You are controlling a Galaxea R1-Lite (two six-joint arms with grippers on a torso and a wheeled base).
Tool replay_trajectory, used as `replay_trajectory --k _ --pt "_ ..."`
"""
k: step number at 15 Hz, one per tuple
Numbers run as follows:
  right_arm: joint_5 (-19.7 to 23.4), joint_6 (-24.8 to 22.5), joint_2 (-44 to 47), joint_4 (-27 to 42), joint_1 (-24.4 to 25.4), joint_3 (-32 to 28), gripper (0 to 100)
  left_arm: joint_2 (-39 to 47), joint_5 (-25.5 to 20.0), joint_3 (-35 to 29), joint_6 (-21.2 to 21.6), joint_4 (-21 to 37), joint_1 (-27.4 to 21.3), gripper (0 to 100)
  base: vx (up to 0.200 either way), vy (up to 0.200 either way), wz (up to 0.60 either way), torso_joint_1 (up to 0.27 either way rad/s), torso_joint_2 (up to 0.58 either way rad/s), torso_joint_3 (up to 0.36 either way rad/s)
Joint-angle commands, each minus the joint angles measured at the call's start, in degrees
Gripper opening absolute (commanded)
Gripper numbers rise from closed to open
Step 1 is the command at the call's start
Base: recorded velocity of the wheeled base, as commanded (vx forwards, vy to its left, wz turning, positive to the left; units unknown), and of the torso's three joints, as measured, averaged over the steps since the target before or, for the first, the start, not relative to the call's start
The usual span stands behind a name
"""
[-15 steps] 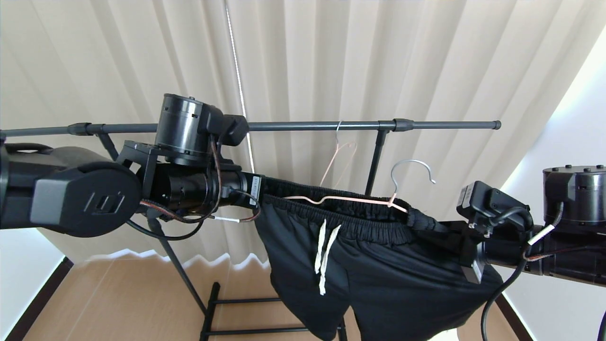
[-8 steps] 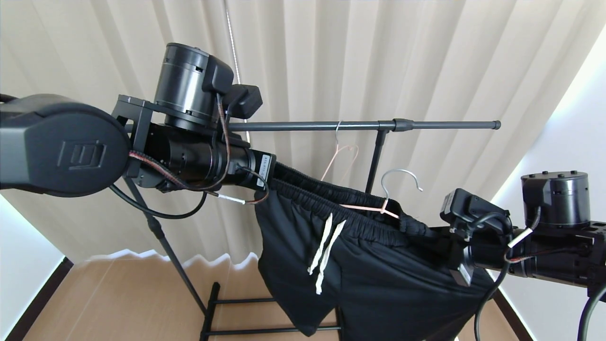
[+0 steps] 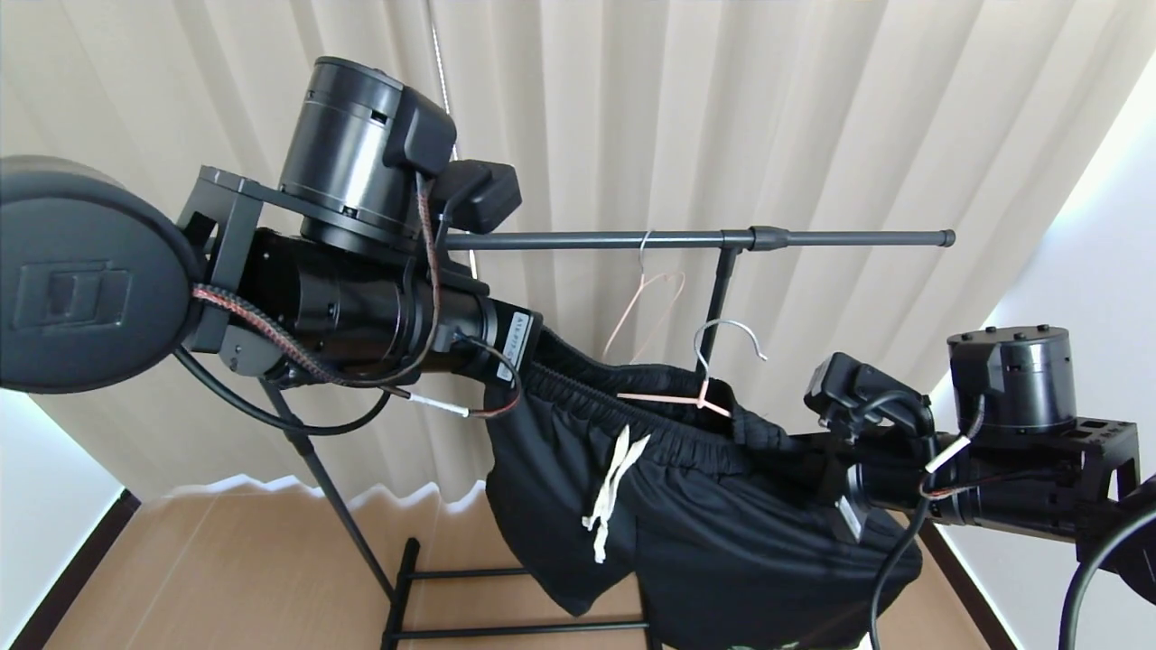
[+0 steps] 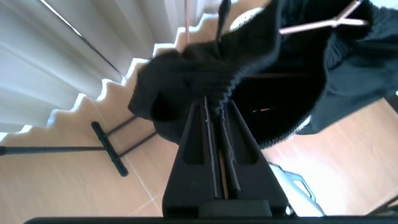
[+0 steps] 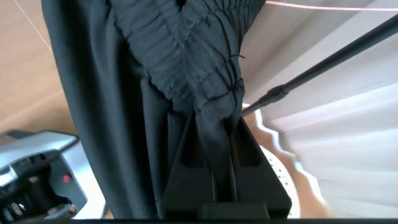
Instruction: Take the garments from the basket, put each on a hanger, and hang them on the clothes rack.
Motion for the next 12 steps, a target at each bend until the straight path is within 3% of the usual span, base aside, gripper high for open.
replay_trajectory --k 1,4,6,12 --pt "0.34 1.79 0.74 -4.05 1.02 0.49 0 -0.3 -0.07 2.59 -0.02 0.08 -2.13 0 0.0 0.0 0.0 0.0 0.0 0.0" --pt "1.4 1.88 1.18 -6.16 1.02 1.1 0 -0.3 -0.07 4.43 -0.1 -0.01 -3.01 0 0.0 0.0 0.0 0.0 0.0 0.0" --pt "3.42 4.87 0.91 -6.95 1.02 1.1 0 -0.39 -0.07 8.21 -0.54 -0.45 -4.15 0 0.0 0.0 0.0 0.0 0.0 0.0" --pt "7.02 9.0 1.35 -12.13 1.02 2.25 0 -0.3 -0.69 10.24 -3.62 -0.45 -7.23 0 0.0 0.0 0.0 0.0 0.0 0.0"
